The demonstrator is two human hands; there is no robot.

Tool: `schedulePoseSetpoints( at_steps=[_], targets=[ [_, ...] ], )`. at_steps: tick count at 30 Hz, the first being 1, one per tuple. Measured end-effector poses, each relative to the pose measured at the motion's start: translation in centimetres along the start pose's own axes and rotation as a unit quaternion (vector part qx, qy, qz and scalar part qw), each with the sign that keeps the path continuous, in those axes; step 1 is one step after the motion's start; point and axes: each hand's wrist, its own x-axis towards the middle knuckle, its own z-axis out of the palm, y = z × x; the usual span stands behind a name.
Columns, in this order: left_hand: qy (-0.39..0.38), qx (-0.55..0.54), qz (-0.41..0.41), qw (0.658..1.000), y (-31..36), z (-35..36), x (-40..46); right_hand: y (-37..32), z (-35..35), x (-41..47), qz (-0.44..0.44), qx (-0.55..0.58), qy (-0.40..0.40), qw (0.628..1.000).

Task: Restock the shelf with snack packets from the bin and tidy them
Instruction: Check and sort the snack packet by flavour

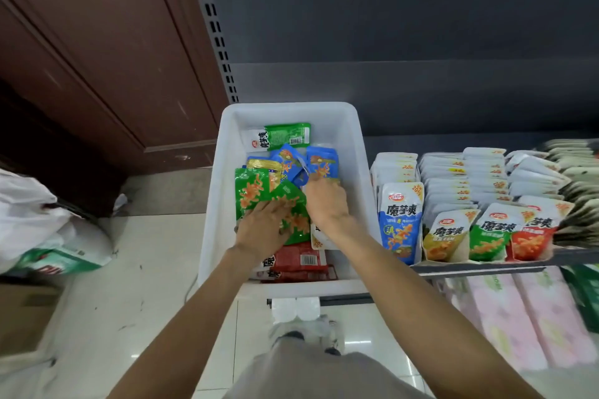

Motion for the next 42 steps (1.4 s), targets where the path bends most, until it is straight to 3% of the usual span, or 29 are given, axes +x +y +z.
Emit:
schedulePoseSetpoints(
  at_steps=[2,3,5,6,7,10,13,17,21,24,28,31,34,38,42],
  targets=[
    [0.032,-0.222,-0.041,0.974,0.9,-1.7,-0.7,0.7,-1.7,-1.0,0.044,0.148,0.022,0.988],
    [0.053,-0.359,-0.055,0.930,1.7,-2.8,-1.3,1.0,-2.3,-1.7,0.067,0.278,0.025,0.958],
    [0.068,-0.581,-0.061,0.809,3.4,-5.2,-2.6,1.3,-3.7,-4.0,0.096,0.558,0.011,0.824],
    [0.065,-0.632,-0.045,0.771,3.9,-6.0,-3.1,1.5,-4.4,-5.2,0.105,0.650,0.004,0.753],
    [0.059,-0.651,-0.023,0.756,4.4,-6.5,-3.5,1.8,-4.9,-6.2,0.108,0.699,-0.004,0.707],
    [0.073,-0.605,0.032,0.792,5.8,-7.2,-3.9,3.1,-6.2,-8.7,0.102,0.759,-0.001,0.643],
    [0.076,-0.562,0.066,0.821,7.6,-7.7,-3.6,5.6,-7.8,-10.3,0.117,0.781,0.056,0.611],
    [0.068,-0.492,0.163,0.852,11.9,-7.5,-3.0,10.0,-11.0,-13.5,0.101,0.696,0.181,0.688],
    [0.114,-0.426,0.225,0.869,17.1,-5.6,-1.4,14.5,-12.2,-16.7,0.088,0.646,0.279,0.705],
    [0.121,-0.360,0.258,0.888,19.5,-4.3,-0.1,17.4,-11.1,-17.4,0.076,0.623,0.282,0.726],
    [0.145,-0.339,0.256,0.894,20.7,-3.2,0.7,19.9,-8.2,-16.4,0.054,0.599,0.223,0.767],
    [0.156,-0.381,0.215,0.886,20.8,-3.0,1.3,20.8,-5.9,-15.1,0.076,0.518,0.179,0.833],
    [0.193,-0.315,0.225,0.901,20.7,-2.7,2.3,21.1,-4.0,-14.2,0.168,0.299,0.224,0.912],
    [0.257,-0.195,0.205,0.924,21.3,-2.8,3.2,20.0,-2.8,-14.2,0.209,0.222,0.332,0.893],
    [0.301,-0.099,0.183,0.931,21.5,-2.9,4.0,19.0,-1.9,-14.1,0.135,0.147,0.341,0.918]
  ],
)
